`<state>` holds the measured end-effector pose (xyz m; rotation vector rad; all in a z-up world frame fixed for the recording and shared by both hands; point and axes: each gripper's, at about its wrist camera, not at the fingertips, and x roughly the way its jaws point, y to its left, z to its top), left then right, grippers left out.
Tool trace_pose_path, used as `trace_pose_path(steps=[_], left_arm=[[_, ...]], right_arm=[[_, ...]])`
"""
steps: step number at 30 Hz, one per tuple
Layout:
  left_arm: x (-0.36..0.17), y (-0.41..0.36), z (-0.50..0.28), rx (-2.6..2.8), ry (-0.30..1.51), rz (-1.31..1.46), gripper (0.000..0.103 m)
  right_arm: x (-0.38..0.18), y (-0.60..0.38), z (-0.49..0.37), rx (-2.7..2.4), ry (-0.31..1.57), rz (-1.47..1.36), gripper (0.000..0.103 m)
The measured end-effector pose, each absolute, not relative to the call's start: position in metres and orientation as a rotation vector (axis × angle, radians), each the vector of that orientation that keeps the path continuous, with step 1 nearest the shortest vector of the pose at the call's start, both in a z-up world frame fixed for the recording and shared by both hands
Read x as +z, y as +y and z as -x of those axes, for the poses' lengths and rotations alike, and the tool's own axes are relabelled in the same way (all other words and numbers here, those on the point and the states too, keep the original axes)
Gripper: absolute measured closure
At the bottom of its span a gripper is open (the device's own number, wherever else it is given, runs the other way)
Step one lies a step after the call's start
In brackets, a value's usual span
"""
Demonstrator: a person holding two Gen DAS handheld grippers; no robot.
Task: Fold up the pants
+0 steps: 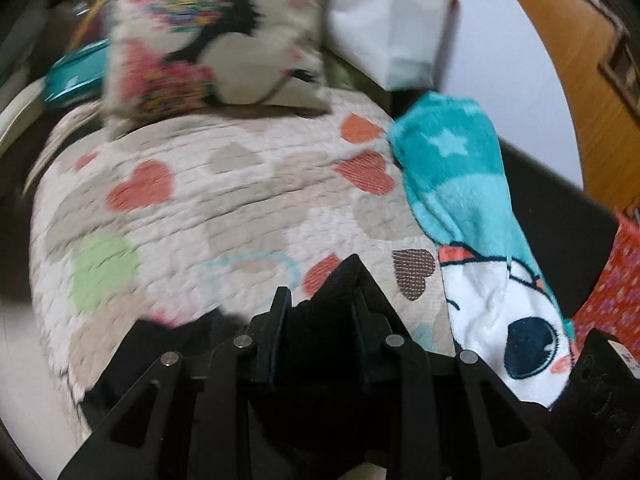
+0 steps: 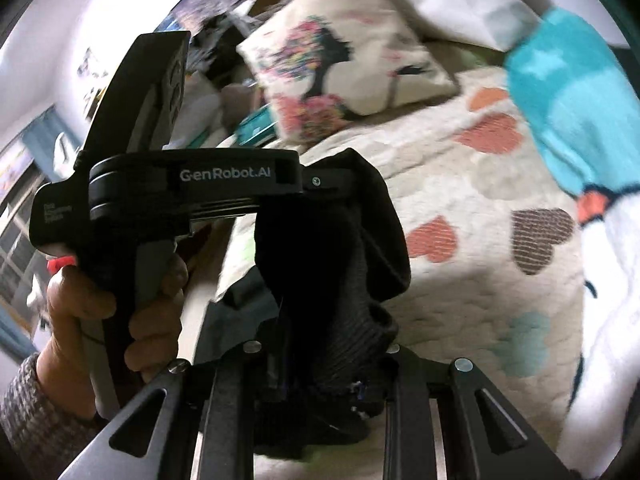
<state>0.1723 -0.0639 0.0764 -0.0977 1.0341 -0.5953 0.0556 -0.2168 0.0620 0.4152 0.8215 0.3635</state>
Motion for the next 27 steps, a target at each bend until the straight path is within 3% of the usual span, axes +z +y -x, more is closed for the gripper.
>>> trace_pose_path(steps=[12, 18, 21, 23, 25, 27], left_arm=[[0.029, 0.074, -0.142, -0.474, 1.043, 0.435, 0.074], [0.007, 0.109, -0.143, -0.381, 1.075, 0.517, 0.064], [0.001, 0.131, -0.141, -0.331, 1.100, 0.562, 0.062], [-0.001, 0.145, -0.140, -0.283, 1.134, 0.580, 0.058], [0.003, 0.158, -0.136, -0.246, 1.121, 0.602, 0.057], [0.006, 0.165, -0.133, -0.204, 1.119, 0.599, 0.057]], right_arm=[[0.049, -0.074, -0.044, 0.559, 0.885, -0.031, 0.078], [0.026, -0.029, -0.044, 0.567, 0.887, 0.168, 0.076], [0.019, -0.012, -0.039, 0.588, 0.871, 0.253, 0.068], [0.017, -0.002, -0.031, 0.603, 0.853, 0.297, 0.055], [0.015, 0.006, -0.025, 0.620, 0.833, 0.317, 0.034], [0.016, 0.013, -0.019, 0.630, 0.814, 0.330, 0.025]])
